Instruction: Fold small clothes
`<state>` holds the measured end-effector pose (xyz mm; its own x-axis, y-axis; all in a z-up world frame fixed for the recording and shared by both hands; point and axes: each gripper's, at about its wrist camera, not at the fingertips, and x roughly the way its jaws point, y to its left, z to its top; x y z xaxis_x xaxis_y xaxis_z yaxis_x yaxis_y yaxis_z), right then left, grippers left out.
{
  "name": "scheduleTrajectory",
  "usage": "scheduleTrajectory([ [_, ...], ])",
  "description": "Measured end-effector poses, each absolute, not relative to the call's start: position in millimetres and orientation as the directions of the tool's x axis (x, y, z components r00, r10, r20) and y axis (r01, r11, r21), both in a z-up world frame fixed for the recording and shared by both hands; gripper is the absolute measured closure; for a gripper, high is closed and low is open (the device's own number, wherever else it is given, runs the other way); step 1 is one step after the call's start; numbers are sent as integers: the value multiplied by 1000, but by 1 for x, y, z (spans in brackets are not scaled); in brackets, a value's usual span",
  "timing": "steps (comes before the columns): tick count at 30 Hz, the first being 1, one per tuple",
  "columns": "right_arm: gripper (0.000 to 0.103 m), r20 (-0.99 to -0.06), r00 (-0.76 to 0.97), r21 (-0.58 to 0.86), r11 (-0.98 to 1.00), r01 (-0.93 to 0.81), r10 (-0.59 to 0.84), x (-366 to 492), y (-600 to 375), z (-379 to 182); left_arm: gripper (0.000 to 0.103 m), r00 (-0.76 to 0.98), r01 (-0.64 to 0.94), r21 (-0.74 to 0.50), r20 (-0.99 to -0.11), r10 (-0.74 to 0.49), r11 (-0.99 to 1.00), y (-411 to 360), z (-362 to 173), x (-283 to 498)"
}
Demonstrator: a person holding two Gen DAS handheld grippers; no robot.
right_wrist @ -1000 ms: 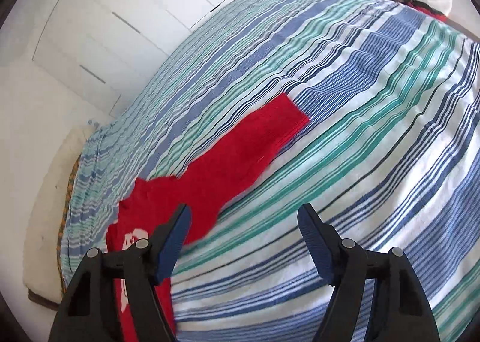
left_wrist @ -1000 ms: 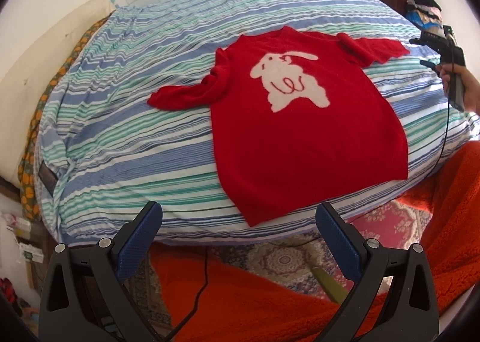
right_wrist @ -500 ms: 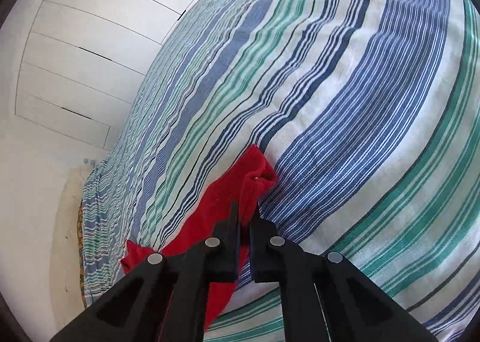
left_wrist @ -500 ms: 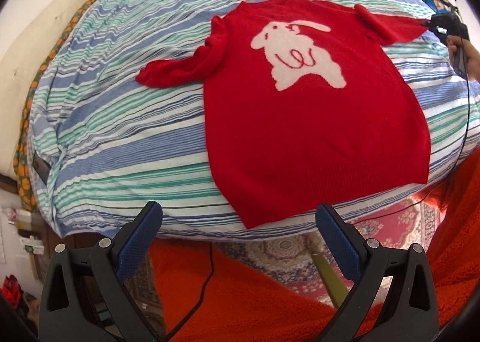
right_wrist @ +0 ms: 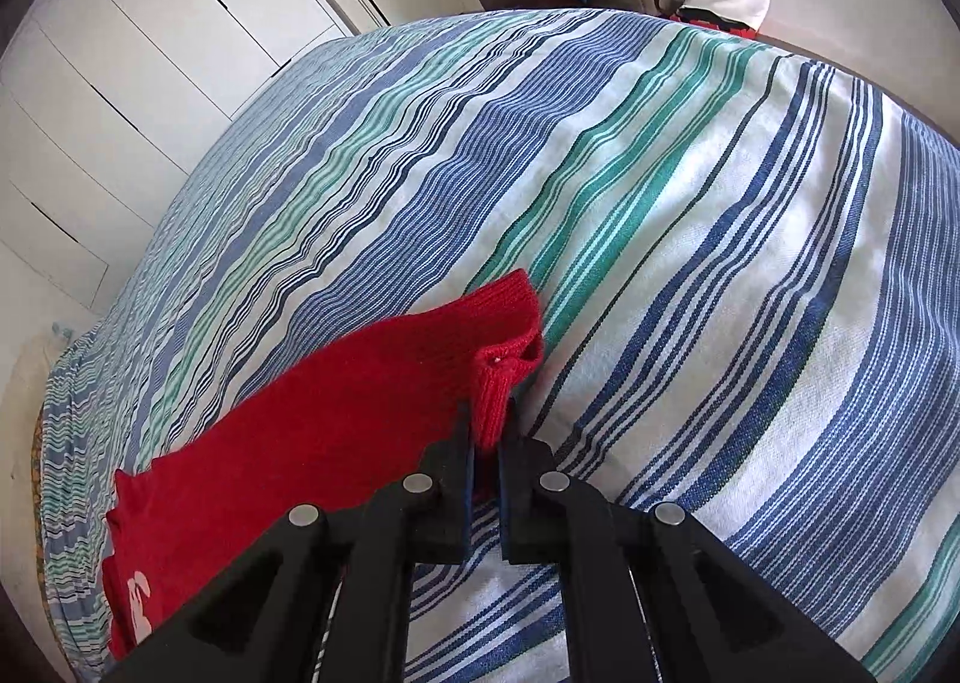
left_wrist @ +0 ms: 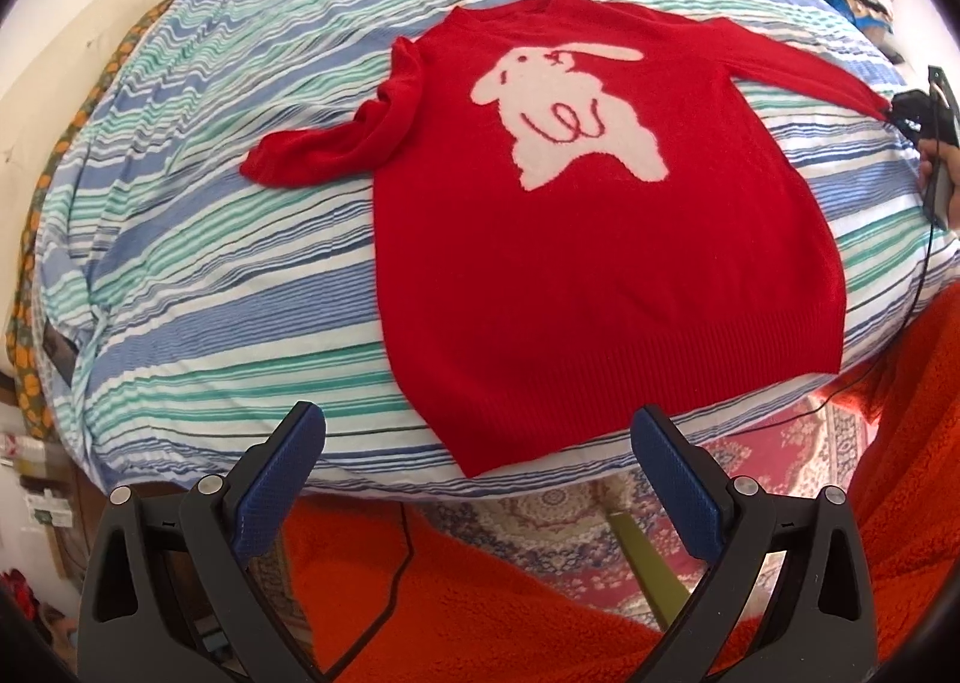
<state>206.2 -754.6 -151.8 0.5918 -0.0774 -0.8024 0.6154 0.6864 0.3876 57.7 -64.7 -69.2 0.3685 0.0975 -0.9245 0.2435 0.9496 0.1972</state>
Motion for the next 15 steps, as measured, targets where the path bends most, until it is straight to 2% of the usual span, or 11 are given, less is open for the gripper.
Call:
scheduleTrajectory([
  [1,92,-807,584,374,690,620,-87,205,-758,-152,1,368,235,193,-925,96,953,-60,-71,59],
  [3,74,-823,554,321,700,638,-127,199,-754,-143,1,380,219,176,-921,82,960,-50,-75,64],
  [4,56,-824,543,286,710,643,-160,195,-749,-135,1,385,209,164,-920,73,964,-46,-78,68],
  [5,48,-818,539,243,728,640,-201,189,-742,-124,1,391,201,148,-919,59,968,-44,-82,73],
  [7,48,-785,566,172,791,588,-251,173,-714,-99,1,415,195,111,-910,21,975,-43,-91,85],
  [9,48,-759,619,165,862,479,-199,155,-676,-83,1,443,206,94,-896,-8,974,-52,-105,97],
  [12,45,-738,674,236,937,258,0,126,-598,-73,1,475,266,141,-880,-2,953,-78,-144,114],
  [15,43,-720,659,312,950,25,219,100,-508,-83,0,419,317,185,-907,38,930,-94,-190,127],
])
